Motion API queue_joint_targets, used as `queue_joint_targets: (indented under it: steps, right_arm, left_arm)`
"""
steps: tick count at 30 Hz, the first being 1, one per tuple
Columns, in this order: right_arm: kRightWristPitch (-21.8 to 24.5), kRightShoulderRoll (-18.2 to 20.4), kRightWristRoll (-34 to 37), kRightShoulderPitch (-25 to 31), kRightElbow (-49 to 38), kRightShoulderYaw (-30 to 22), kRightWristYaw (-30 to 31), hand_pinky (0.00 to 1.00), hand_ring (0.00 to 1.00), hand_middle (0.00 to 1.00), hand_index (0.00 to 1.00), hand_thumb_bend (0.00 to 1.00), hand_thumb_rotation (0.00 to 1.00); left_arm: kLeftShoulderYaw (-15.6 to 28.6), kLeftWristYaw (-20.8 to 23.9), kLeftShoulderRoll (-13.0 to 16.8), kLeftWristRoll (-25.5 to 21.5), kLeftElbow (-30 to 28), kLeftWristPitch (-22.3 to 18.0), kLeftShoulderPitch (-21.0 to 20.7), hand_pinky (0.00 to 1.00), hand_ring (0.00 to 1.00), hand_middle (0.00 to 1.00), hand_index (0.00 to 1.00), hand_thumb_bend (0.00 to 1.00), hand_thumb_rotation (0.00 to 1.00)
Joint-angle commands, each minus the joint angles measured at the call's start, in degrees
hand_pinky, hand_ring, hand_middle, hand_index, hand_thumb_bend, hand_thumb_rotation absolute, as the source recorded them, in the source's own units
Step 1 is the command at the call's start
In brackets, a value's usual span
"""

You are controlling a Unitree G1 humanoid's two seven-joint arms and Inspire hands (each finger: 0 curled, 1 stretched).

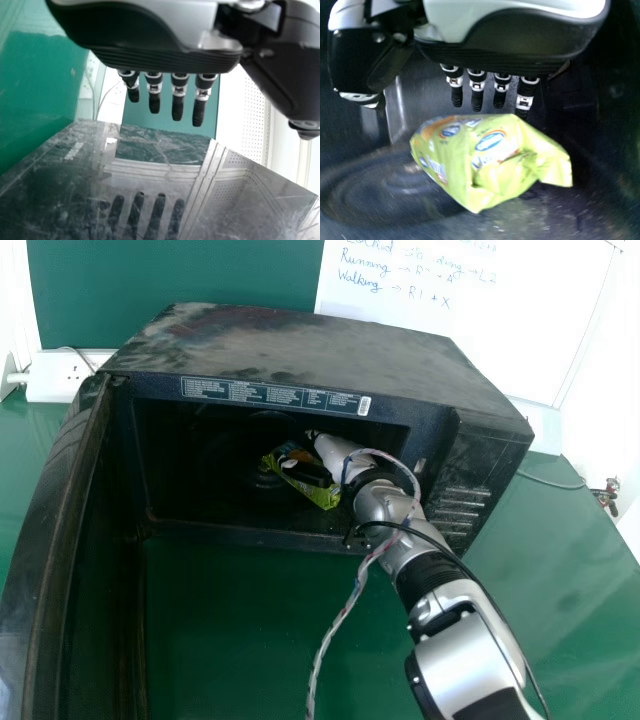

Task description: Put biscuit inside oven

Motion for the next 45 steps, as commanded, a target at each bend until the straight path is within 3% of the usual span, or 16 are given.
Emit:
queue_joint_targets:
  steps: [1,5,13,18,21,26,33,45]
  right_arm:
    - [-2.1,-2.7,1.4,2.2,-0.7,-1.3,-1.1,0.73,0.95,1.00,1.00,0.71,0.82]
    - [-6.1,-5.8,2.5,4.5,-1.8,-2.3,-1.5,0.74,0.96,1.00,1.00,0.71,0.82]
    - [-13.6,-10.6,4.5,10.9,-5.2,-4.0,-1.7,0.74,0.95,0.99,1.00,0.69,0.80]
    - [-20.9,-14.5,6.9,17.3,-11.9,-6.0,-1.3,0.74,0.95,0.99,1.00,0.68,0.80]
    - [-23.1,-16.8,7.9,21.1,-17.7,-7.1,-0.1,0.74,0.95,0.99,1.00,0.67,0.81]
    - [-21.5,-19.3,9.1,26.4,-27.6,-9.2,2.8,0.74,0.95,0.99,1.00,0.69,0.82]
    - [-18.8,-20.4,9.6,29.8,-35.4,-11.6,3.7,0.74,0.94,0.99,1.00,0.71,0.83]
    - [-16.4,-22.2,12.3,40.1,-52.5,-16.8,8.2,0.74,0.94,0.99,1.00,0.69,0.83]
  left_arm:
    - [-0.1,-0.5,0.7,-0.4,0.8,-0.1,0.1,0.97,0.93,0.95,0.96,0.99,1.00]
    - [0.1,-0.2,0.8,-0.2,0.8,0.4,-0.2,0.97,0.92,0.94,0.96,0.96,1.00]
    - [0.7,-0.6,1.5,-0.3,2.3,0.2,-1.2,0.90,0.90,0.93,0.95,1.00,1.00]
    - [0.9,-0.4,1.8,-0.2,2.4,0.3,-1.5,0.92,0.90,0.93,0.95,1.00,1.00]
    - [1.1,0.1,1.8,0.6,2.3,0.4,-1.4,0.94,0.91,0.94,0.96,1.00,1.00]
    - [1.1,0.3,2.4,0.4,2.2,1.0,-1.6,0.97,0.90,0.94,0.96,1.00,1.00]
    - [1.4,0.7,2.8,0.6,2.2,1.5,-1.3,0.91,0.89,0.93,0.95,1.00,1.00]
    - [1.4,0.0,2.9,0.6,2.5,1.2,-1.6,0.90,0.89,0.93,0.95,1.00,1.00]
